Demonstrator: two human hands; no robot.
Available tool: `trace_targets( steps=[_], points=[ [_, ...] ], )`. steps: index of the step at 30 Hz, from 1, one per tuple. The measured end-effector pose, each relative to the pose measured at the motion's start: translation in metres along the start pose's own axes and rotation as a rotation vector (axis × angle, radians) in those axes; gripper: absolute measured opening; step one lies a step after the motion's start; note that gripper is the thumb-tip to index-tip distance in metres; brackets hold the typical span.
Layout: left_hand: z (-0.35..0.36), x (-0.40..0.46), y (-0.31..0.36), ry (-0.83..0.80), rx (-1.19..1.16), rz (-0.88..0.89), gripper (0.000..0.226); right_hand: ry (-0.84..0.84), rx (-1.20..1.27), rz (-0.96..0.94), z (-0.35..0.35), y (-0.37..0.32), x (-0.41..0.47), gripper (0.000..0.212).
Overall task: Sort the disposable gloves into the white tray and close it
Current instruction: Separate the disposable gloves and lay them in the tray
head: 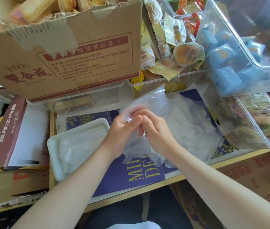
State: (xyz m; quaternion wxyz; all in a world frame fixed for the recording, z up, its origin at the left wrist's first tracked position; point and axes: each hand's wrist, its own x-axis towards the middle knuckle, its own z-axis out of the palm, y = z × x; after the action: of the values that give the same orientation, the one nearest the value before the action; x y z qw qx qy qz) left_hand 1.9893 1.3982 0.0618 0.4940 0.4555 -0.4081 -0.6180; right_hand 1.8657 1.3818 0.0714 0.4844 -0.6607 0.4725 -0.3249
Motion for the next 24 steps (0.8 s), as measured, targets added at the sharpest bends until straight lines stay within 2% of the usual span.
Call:
trace_targets(
  steps=[2,4,7,10,12,14,16,19,24],
  points=[
    [-0.002,0.001,0.003,0.001,0.09,0.001,0.022,-0.003,-0.039,0.013,-0.003,0.001,-0.001,0.031],
    [-0.005,0.001,0.005,0.025,0.078,-0.053,0.031,0.064,-0.106,-0.015,-0.007,0.005,-0.003,0.027],
    [-0.009,0.001,0.011,0.003,-0.058,-0.144,0.035,0.327,-0.175,-0.026,-0.021,0.014,-0.002,0.01],
    [-0.011,0.001,0.016,-0.015,-0.035,-0.143,0.032,0.509,0.013,0.075,-0.04,0.02,0.003,0.018],
    [-0.009,0.001,0.017,-0.008,0.022,-0.126,0.029,0.427,0.083,0.133,-0.051,0.023,0.006,0.036],
    [-0.007,0.002,0.018,-0.001,0.081,-0.099,0.026,0.232,0.125,0.198,-0.059,0.028,0.01,0.046],
    [-0.006,0.003,0.018,0.006,0.1,-0.075,0.026,0.086,0.208,0.222,-0.065,0.029,0.013,0.04],
    [-0.006,0.007,0.019,0.066,0.117,-0.042,0.022,0.011,0.248,0.165,-0.071,0.027,0.013,0.012],
    [-0.003,0.015,0.014,0.263,0.022,-0.009,0.011,-0.106,0.146,0.118,-0.07,0.028,0.009,0.016]
  ],
)
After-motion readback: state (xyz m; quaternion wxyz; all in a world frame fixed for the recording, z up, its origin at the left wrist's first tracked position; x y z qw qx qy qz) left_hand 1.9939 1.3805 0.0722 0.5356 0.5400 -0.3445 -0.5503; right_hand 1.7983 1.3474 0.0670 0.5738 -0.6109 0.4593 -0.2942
